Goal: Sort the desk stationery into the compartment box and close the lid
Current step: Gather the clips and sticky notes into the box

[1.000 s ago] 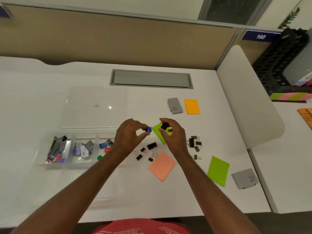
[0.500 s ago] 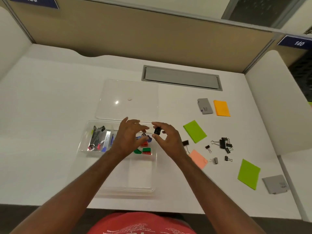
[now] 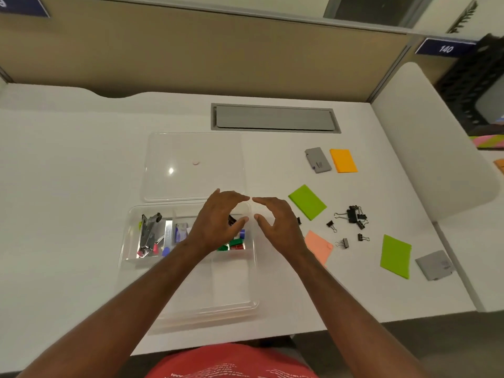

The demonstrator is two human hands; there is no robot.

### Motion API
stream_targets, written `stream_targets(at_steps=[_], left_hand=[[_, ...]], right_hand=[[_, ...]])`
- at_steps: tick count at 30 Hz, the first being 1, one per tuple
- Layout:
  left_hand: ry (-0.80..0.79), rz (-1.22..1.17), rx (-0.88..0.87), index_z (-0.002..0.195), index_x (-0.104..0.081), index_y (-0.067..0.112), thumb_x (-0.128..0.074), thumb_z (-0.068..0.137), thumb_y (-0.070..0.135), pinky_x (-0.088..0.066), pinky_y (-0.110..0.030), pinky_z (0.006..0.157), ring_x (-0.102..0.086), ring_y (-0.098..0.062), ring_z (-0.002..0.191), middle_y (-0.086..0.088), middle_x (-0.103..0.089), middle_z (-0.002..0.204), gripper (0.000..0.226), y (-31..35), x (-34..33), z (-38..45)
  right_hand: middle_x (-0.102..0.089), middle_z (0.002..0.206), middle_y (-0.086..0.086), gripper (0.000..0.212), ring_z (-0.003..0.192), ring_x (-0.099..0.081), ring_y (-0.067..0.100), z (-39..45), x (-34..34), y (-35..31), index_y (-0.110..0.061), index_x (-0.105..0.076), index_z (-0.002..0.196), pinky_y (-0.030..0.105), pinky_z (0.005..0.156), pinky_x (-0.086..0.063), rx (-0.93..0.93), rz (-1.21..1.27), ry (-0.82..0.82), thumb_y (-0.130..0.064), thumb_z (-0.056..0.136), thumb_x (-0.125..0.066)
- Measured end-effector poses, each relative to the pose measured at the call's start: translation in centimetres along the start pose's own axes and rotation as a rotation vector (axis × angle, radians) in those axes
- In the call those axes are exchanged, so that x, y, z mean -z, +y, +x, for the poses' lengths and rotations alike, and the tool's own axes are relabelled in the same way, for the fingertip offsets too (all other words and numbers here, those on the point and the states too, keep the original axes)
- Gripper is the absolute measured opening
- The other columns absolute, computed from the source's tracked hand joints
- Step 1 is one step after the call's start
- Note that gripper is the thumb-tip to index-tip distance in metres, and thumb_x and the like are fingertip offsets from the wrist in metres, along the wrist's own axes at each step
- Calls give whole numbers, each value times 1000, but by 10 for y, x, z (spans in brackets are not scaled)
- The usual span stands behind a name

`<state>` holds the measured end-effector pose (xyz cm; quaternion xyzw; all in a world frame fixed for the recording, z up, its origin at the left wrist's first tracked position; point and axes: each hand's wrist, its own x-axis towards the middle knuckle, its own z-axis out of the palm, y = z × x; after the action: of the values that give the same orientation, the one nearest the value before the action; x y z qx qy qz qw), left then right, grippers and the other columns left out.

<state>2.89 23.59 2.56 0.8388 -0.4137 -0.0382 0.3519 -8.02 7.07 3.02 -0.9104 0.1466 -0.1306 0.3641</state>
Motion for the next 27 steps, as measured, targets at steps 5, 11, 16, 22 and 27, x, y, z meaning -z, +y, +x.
stream_targets(at_steps=[5, 11, 16, 22, 27], left_hand=[[-49, 16, -118, 134, -56, 20, -68, 90, 34, -20, -37, 123, -49, -15, 130, 3, -60, 133, 47, 21, -25, 23], [-155, 41, -198, 136, -53, 19, -65, 90, 32, -22, -44, 121, -44, -17, 132, 1, -56, 136, 49, 51, -62, 54], [-302, 89, -146, 142, -48, 17, -64, 91, 32, -18, -44, 121, -43, -21, 136, -3, -49, 146, 55, 71, -91, 82], [-481, 188, -51, 153, -30, 12, -61, 93, 43, -25, -40, 117, -34, -28, 143, -12, -31, 159, 74, 95, -126, 121], [-525, 540, 120, 149, -29, 11, -55, 90, 57, -29, -49, 112, -48, -35, 128, -14, -46, 143, 79, 109, -156, 142]], right_hand=[[-63, 129, -8, 37, 123, -51, 13, -18, 28, 23, -21, -63, 128, 28, 103, -44, -84, -8, 90, -16, 92, -67], [-64, 126, -8, 38, 119, -53, 16, -38, 64, 60, -23, -64, 127, 32, 102, -44, -134, -22, 131, -13, 91, -66], [-64, 128, -3, 42, 121, -54, 19, -55, 81, 88, -20, -62, 130, 36, 103, -44, -237, -115, 133, -15, 89, -69], [-54, 138, -1, 57, 124, -49, 25, -58, 87, 106, -27, -48, 142, 37, 102, -41, -347, -311, -192, -31, 88, -66], [-43, 139, 6, 87, 123, -46, 28, -53, 82, 111, -27, -31, 150, 41, 92, -42, -287, -569, -430, -49, 78, -73]])
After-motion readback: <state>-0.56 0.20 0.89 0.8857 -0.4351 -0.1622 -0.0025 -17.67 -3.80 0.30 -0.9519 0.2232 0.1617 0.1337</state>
